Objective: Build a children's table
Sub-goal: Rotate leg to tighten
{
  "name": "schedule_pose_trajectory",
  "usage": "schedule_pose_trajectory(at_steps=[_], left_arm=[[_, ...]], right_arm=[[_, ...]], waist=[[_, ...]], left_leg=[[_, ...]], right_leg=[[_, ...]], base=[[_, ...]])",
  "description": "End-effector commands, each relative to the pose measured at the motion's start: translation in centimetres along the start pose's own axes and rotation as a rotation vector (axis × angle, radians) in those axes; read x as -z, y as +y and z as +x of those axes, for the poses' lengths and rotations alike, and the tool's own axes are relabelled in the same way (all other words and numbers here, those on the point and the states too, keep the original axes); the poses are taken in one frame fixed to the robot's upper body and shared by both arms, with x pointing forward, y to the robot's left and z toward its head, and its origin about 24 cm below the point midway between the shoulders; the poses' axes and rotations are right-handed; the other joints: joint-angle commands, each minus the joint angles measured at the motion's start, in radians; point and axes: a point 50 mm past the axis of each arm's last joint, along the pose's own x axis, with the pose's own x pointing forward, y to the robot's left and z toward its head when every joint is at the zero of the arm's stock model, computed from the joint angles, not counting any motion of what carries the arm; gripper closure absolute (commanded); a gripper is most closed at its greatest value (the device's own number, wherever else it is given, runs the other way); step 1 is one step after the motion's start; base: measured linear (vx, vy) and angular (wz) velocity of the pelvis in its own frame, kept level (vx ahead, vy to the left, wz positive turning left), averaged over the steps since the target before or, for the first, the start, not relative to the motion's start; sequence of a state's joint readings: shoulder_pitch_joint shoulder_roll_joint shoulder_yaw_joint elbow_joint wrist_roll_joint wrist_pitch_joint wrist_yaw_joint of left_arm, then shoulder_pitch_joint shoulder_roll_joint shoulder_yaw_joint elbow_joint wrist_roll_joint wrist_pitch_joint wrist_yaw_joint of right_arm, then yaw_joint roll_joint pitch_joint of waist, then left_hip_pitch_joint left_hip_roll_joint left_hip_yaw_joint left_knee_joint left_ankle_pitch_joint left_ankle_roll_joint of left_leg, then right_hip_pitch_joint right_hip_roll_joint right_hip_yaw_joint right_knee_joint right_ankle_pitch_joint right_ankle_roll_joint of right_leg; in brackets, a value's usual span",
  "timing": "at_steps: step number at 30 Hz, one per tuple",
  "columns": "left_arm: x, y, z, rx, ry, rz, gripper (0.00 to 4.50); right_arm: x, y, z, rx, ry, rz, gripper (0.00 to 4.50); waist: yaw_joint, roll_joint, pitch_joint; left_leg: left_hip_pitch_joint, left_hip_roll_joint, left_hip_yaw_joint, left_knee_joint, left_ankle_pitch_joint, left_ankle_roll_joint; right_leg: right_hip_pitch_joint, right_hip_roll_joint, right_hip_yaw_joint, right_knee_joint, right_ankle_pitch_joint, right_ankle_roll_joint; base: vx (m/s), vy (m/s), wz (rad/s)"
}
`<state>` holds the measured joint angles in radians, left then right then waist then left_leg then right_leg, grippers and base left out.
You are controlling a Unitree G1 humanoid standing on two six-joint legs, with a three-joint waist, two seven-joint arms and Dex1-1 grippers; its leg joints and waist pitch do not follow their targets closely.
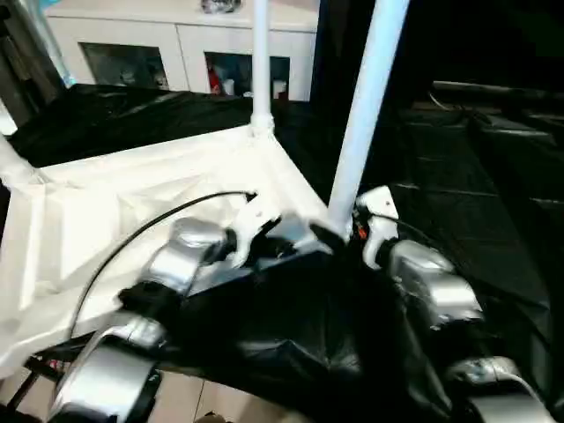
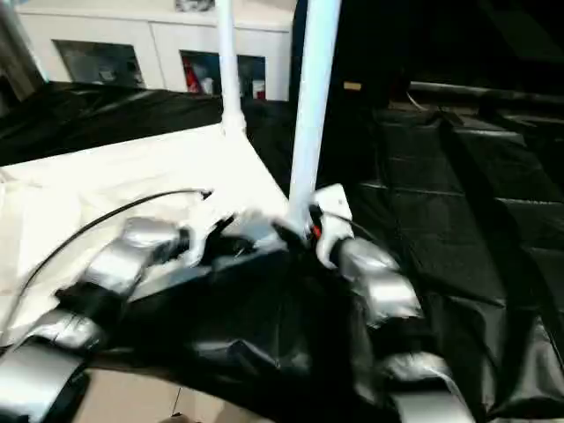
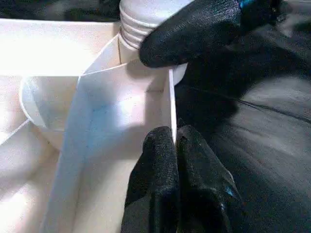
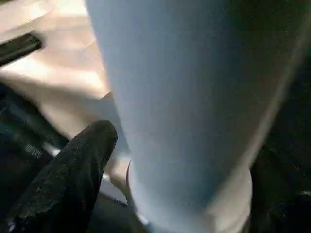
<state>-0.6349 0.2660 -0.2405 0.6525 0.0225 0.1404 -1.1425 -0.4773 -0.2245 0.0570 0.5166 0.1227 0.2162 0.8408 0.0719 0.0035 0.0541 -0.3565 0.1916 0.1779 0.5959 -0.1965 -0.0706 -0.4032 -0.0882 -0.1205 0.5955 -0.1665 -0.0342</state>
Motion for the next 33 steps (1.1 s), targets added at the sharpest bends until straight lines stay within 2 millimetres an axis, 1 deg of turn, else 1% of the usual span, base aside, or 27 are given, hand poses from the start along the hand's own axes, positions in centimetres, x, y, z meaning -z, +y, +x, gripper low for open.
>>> schedule_pose_trajectory(at_steps=[1, 2, 3, 4, 5, 6, 7, 8, 9, 10, 11, 12, 13, 15, 16, 17, 21, 23, 25, 26, 29, 30, 31, 32, 33], left_arm=[[-2.5, -0.9, 1.0, 0.104, -0.102, 0.094, 4.50], [-2.0, -1.2, 0.4, 0.152, -0.080, 0.105, 4.50], [-1.8, -1.4, 0.2, 0.172, -0.069, 0.110, 4.50], [-1.5, -1.4, -0.2, 0.187, -0.057, 0.116, 4.50], [-1.4, -1.5, -0.3, 0.193, -0.050, 0.118, 4.50], [-1.4, -1.5, -0.3, 0.193, -0.050, 0.118, 4.50], [-1.3, -1.5, -0.6, 0.202, -0.044, 0.123, 4.50], [-1.2, -1.5, -0.8, 0.207, -0.039, 0.126, 4.50], [-1.1, -1.5, -1.0, 0.215, -0.035, 0.130, 4.50], [-1.1, -1.5, -1.1, 0.216, -0.034, 0.130, 4.50], [-1.0, -1.6, -1.3, 0.228, -0.031, 0.132, 4.50], [-0.9, -1.6, -1.5, 0.237, -0.026, 0.133, 4.50], [-0.9, -1.6, -1.5, 0.237, -0.026, 0.133, 4.50], [-0.6, -1.7, -1.9, 0.251, -0.013, 0.136, 4.50], [-0.6, -1.7, -1.9, 0.251, -0.011, 0.136, 4.50], [-0.5, -1.8, -2.0, 0.253, -0.007, 0.135, 4.50], [-0.4, -1.8, -2.1, 0.257, -0.004, 0.132, 4.50], [-0.4, -1.8, -2.1, 0.257, -0.004, 0.132, 4.50], [-0.3, -1.9, -2.0, 0.256, -0.002, 0.130, 4.50], [-0.3, -1.9, -2.0, 0.256, -0.002, 0.130, 4.50], [-0.7, -1.7, -1.6, 0.226, -0.024, 0.109, 4.50], [-1.1, -1.4, -1.1, 0.188, -0.041, 0.096, 4.50], [-1.1, -1.4, -1.1, 0.188, -0.041, 0.096, 4.50], [-1.3, -1.3, -0.9, 0.170, -0.046, 0.093, 4.50], [-1.7, -1.0, -0.4, 0.128, -0.057, 0.085, 4.50]], right_arm=[[-0.4, 2.2, 1.2, -0.174, -0.003, -0.022, 0.47], [-0.4, 2.0, 0.4, -0.211, 0.014, -0.039, 0.47], [-0.4, 1.9, 0.0, -0.230, 0.023, -0.046, 0.47], [-0.4, 1.8, -0.5, -0.259, 0.039, -0.054, 0.47], [-0.3, 1.8, -0.8, -0.276, 0.048, -0.057, 0.47], [-0.3, 1.8, -0.8, -0.276, 0.048, -0.057, 0.47], [-0.2, 1.8, -1.3, -0.306, 0.070, -0.069, 0.47], [-0.1, 1.8, -1.6, -0.322, 0.084, -0.075, 0.47], [0.1, 1.8, -1.9, -0.341, 0.103, -0.083, 0.47], [0.1, 1.8, -1.9, -0.341, 0.104, -0.084, 0.47], [0.2, 1.7, -2.2, -0.351, 0.118, -0.095, 0.47], [0.2, 1.7, -2.3, -0.359, 0.128, -0.096, 0.47], [0.2, 1.7, -2.3, -0.359, 0.128, -0.096, 0.63], [0.2, 1.7, -2.5, -0.374, 0.131, -0.085, 0.81], [0.2, 1.8, -2.5, -0.376, 0.131, -0.084, 0.84], [0.2, 1.8, -2.5, -0.381, 0.132, -0.081, 1.07], [0.3, 2.1, -2.4, -0.401, 0.133, -0.067, 1.24], [0.3, 2.1, -2.4, -0.401, 0.133, -0.067, 1.49], [0.5, 2.4, -2.3, -0.409, 0.132, -0.058, 1.65], [0.5, 2.4, -2.3, -0.409, 0.132, -0.058, 1.68], [0.9, 2.8, -1.9, -0.382, 0.106, -0.023, 1.75], [1.0, 2.8, -1.2, -0.307, 0.079, 0.011, 1.76], [1.0, 2.8, -1.2, -0.307, 0.079, 0.011, 1.76], [1.1, 2.7, -0.8, -0.270, 0.071, 0.025, 1.76], [1.2, 2.6, -0.1, -0.198, 0.060, 0.053, 1.76]], waist=[[0.005, -0.005, -0.071], [0.009, -0.001, -0.070], [0.012, -0.003, -0.071], [0.016, -0.001, -0.071], [0.020, -0.002, -0.069], [0.021, -0.001, -0.068], [0.023, -0.002, -0.069], [0.025, -0.003, -0.066], [0.025, -0.003, -0.066], [0.027, -0.003, -0.066], [0.028, -0.006, -0.066], [0.029, -0.006, -0.066], [0.029, -0.006, -0.066], [0.030, -0.007, -0.067], [0.030, -0.007, -0.068], [0.030, -0.005, -0.069], [0.030, -0.006, -0.070], [0.031, -0.006, -0.071], [0.032, -0.006, -0.070], [0.032, -0.007, -0.070], [0.035, -0.006, -0.069], [0.034, -0.006, -0.068], [0.032, -0.007, -0.067], [0.030, -0.008, -0.067], [0.030, -0.008, -0.067]], left_leg=[[0.001, 0.049, -0.010, -0.067, -0.117, 0.102], [0.003, 0.049, -0.009, -0.067, -0.126, 0.096], [0.003, 0.049, -0.010, -0.067, -0.129, 0.093], [0.003, 0.051, -0.009, -0.067, -0.133, 0.092], [0.004, 0.052, -0.009, -0.068, -0.141, 0.090], [0.006, 0.051, -0.008, -0.068, -0.150, 0.087], [0.006, 0.051, -0.009, -0.069, -0.153, 0.081], [0.007, 0.051, -0.009, -0.070, -0.166, 0.073], [0.007, 0.051, -0.009, -0.070, -0.166, 0.073], [0.009, 0.051, -0.009, -0.070, -0.175, 0.067], [0.008, 0.051, -0.010, -0.071, -0.174, 0.064], [0.009, 0.050, -0.009, -0.071, -0.174, 0.062], [0.007, 0.050, -0.010, -0.071, -0.173, 0.061], [0.005, 0.049, -0.011, -0.071, -0.159, 0.062], [0.004, 0.050, -0.012, -0.071, -0.156, 0.063], [0.004, 0.051, -0.012, -0.070, -0.148, 0.064], [0.003, 0.051, -0.012, -0.070, -0.136, 0.067], [0.003, 0.051, -0.011, -0.068, -0.127, 0.070], [0.004, 0.051, -0.011, -0.069, -0.129, 0.069], [0.003, 0.049, -0.010, -0.068, -0.134, 0.068], [0.006, 0.051, -0.010, -0.069, -0.143, 0.063], [0.006, 0.051, -0.011, -0.071, -0.148, 0.057], [0.005, 0.050, -0.012, -0.072, -0.152, 0.052], [0.007, 0.047, -0.012, -0.073, -0.167, 0.043], [0.007, 0.047, -0.012, -0.073, -0.167, 0.043]], right_leg=[[0.063, -0.074, 0.066, -0.059, -0.161, -0.217], [0.061, -0.075, 0.066, -0.061, -0.172, -0.217], [0.063, -0.076, 0.066, -0.061, -0.179, -0.215], [0.062, -0.076, 0.067, -0.059, -0.180, -0.214], [0.062, -0.075, 0.066, -0.063, -0.193, -0.209], [0.058, -0.075, 0.067, -0.065, -0.209, -0.206], [0.059, -0.076, 0.066, -0.065, -0.219, -0.203], [0.058, -0.076, 0.066, -0.070, -0.258, -0.190], [0.058, -0.076, 0.066, -0.070, -0.258, -0.190], [0.057, -0.077, 0.066, -0.073, -0.280, -0.183], [0.058, -0.078, 0.066, -0.073, -0.292, -0.177], [0.056, -0.078, 0.066, -0.075, -0.303, -0.172], [0.057, -0.078, 0.066, -0.074, -0.304, -0.170], [0.058, -0.077, 0.065, -0.072, -0.297, -0.167], [0.059, -0.078, 0.066, -0.071, -0.292, -0.167], [0.058, -0.076, 0.065, -0.069, -0.271, -0.174], [0.059, -0.076, 0.066, -0.065, -0.242, -0.183], [0.059, -0.076, 0.066, -0.062, -0.222, -0.191], [0.059, -0.076, 0.066, -0.063, -0.226, -0.190], [0.059, -0.077, 0.066, -0.064, -0.235, -0.187], [0.057, -0.077, 0.066, -0.068, -0.258, -0.178], [0.056, -0.077, 0.066, -0.069, -0.267, -0.176], [0.056, -0.078, 0.066, -0.069, -0.275, -0.174], [0.057, -0.079, 0.065, -0.076, -0.316, -0.160], [0.057, -0.079, 0.065, -0.076, -0.316, -0.160]], base=[[0.000, 0.000, 0.00], [0.000, 0.000, 0.00], [0.000, 0.000, 0.00], [0.000, 0.000, 0.00], [0.000, 0.000, 0.00], [0.000, 0.000, 0.00], [0.000, 0.000, 0.00], [0.000, 0.000, 0.00], [0.000, 0.000, 0.00], [0.000, 0.000, 0.00], [0.000, 0.000, 0.00], [0.000, 0.000, 0.00], [0.000, 0.000, 0.00], [0.000, 0.000, 0.00], [0.000, 0.000, 0.00], [0.000, 0.000, 0.00], [0.000, 0.000, 0.00], [0.000, 0.000, 0.00], [0.000, 0.000, 0.00], [0.000, 0.000, 0.00], [0.000, 0.000, 0.00], [0.000, 0.000, 0.00], [0.000, 0.000, 0.00], [0.000, 0.000, 0.00], [0.000, 0.000, 0.00]])
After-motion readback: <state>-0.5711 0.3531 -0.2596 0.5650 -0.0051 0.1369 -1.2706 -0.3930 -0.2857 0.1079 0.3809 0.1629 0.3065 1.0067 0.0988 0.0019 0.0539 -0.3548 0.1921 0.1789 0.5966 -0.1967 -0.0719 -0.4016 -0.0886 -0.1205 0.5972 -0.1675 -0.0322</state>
